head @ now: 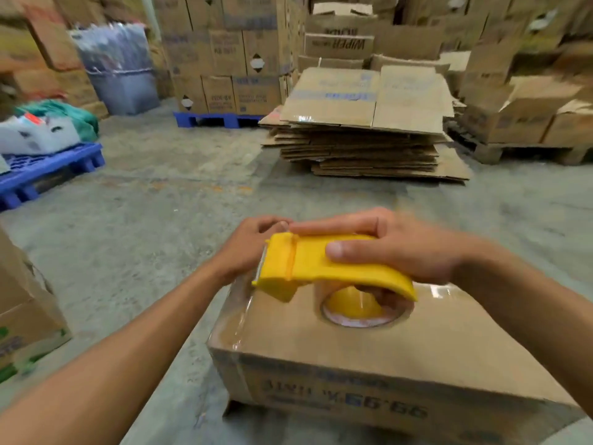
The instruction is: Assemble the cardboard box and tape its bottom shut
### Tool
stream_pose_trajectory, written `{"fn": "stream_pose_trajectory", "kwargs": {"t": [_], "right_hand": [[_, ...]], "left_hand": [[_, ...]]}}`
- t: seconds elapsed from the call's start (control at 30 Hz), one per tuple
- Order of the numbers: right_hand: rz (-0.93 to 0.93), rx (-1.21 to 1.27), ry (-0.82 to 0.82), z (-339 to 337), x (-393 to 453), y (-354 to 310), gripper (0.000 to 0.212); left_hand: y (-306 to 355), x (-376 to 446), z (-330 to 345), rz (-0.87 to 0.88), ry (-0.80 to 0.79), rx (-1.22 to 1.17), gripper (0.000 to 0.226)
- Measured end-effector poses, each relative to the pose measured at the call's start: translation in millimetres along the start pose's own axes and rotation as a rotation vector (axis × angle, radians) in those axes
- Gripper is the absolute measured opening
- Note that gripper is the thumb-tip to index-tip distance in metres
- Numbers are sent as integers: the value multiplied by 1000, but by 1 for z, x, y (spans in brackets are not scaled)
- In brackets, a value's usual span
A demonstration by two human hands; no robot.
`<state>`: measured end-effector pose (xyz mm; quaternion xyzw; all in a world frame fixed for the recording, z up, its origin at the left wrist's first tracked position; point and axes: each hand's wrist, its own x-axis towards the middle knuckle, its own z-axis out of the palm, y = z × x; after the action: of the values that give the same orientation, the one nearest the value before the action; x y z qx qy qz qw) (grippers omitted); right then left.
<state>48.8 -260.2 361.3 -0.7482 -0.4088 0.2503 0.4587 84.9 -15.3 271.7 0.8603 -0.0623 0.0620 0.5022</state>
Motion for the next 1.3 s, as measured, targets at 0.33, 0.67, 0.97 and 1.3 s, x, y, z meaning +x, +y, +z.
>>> {"fn": "stream_pose_trajectory", "kwargs": {"t": [0.33,0.67,0.97,1.3], "right_hand": [[53,618,169,-88,-31,45,66],[-63,918,44,-91,-56,102,42],[-173,969,-99,-93,-52,109,50],[-118,965,-93,-100,-56,109,38]], "left_hand": [[93,-10,14,-453,-230,-691,65],[120,-29,59,-609,-441,-801,54],[122,-29,76,-663,-381,-744,48],[115,-32,89,-812,-498,-845,35]]}}
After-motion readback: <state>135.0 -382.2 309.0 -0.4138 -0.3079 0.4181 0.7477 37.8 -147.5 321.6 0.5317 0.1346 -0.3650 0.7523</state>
